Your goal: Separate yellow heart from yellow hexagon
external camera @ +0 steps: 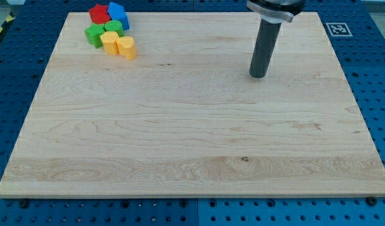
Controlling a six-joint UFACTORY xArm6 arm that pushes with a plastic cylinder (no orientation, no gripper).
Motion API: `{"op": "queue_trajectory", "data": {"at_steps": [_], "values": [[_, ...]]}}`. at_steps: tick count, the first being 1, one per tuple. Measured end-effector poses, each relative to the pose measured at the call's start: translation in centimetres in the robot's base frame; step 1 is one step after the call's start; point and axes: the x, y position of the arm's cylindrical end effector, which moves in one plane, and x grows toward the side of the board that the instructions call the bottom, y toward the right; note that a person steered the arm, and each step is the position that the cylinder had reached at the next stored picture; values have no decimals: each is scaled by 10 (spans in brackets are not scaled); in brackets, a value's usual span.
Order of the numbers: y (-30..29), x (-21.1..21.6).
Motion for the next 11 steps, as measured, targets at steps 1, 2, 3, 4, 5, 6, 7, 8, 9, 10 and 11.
{"op": "queue_trajectory", "data": {"at_steps": [1,2,3,4,5,6,7,8,9,10,11], "values": [[0,0],[-1,1],[-1,1],[-3,12],[-65,39],[-146,47],[-245,47],[-339,18],[-399,-42],[-405,-51],[-404,-57]]}}
